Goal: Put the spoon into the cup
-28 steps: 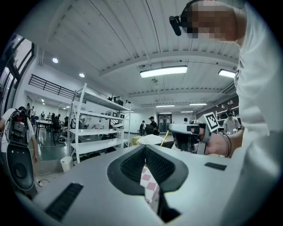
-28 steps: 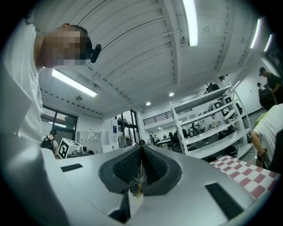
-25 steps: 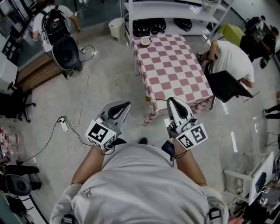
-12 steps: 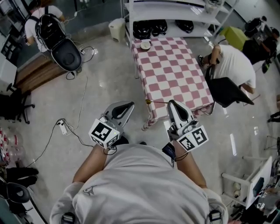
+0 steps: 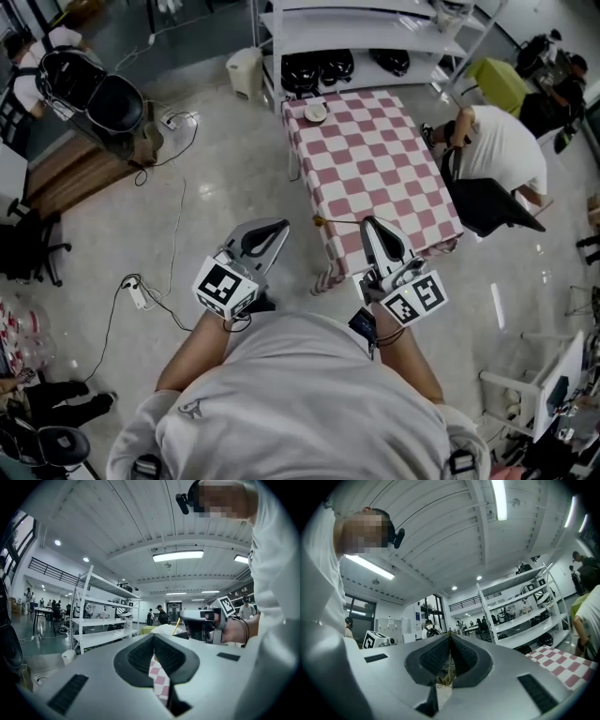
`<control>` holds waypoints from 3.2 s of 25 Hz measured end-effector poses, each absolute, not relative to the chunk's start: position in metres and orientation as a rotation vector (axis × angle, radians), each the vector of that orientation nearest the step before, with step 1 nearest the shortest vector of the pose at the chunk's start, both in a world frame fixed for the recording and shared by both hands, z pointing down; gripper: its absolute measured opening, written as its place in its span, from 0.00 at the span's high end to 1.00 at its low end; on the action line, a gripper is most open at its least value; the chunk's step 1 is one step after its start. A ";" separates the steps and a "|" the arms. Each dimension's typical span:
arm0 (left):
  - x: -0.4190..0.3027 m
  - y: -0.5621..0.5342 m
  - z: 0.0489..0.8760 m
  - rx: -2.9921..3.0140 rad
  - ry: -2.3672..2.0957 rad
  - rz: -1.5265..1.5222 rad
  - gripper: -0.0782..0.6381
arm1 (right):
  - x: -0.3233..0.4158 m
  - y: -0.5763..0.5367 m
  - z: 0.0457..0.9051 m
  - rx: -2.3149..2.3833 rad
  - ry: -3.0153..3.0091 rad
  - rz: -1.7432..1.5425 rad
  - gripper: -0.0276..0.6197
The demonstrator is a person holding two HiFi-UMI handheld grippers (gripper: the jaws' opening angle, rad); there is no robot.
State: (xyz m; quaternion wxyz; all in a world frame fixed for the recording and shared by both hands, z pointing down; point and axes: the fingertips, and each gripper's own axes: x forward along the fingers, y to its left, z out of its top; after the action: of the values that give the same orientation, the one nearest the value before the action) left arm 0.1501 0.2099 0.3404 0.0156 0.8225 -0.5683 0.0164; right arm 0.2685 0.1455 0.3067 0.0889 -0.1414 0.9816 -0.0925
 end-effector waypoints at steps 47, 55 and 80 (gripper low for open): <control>-0.039 0.003 0.366 2.565 -1.521 0.136 0.87 | 0.093 -0.073 0.332 -0.620 2.875 -0.414 0.91; -0.004 -0.062 0.367 2.609 -1.419 0.119 0.87 | 0.120 -0.125 0.331 -0.666 2.849 -0.424 0.91; -0.077 -0.182 0.348 2.836 -1.023 0.165 0.87 | 0.056 -0.200 0.317 -1.071 2.702 -0.349 0.91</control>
State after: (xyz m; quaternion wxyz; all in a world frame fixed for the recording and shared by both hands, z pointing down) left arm -0.0774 -0.1824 0.3481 0.0610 0.9376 -0.3380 0.0544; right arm 0.0561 -0.2003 0.3166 0.1069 -0.3637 0.9177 -0.1186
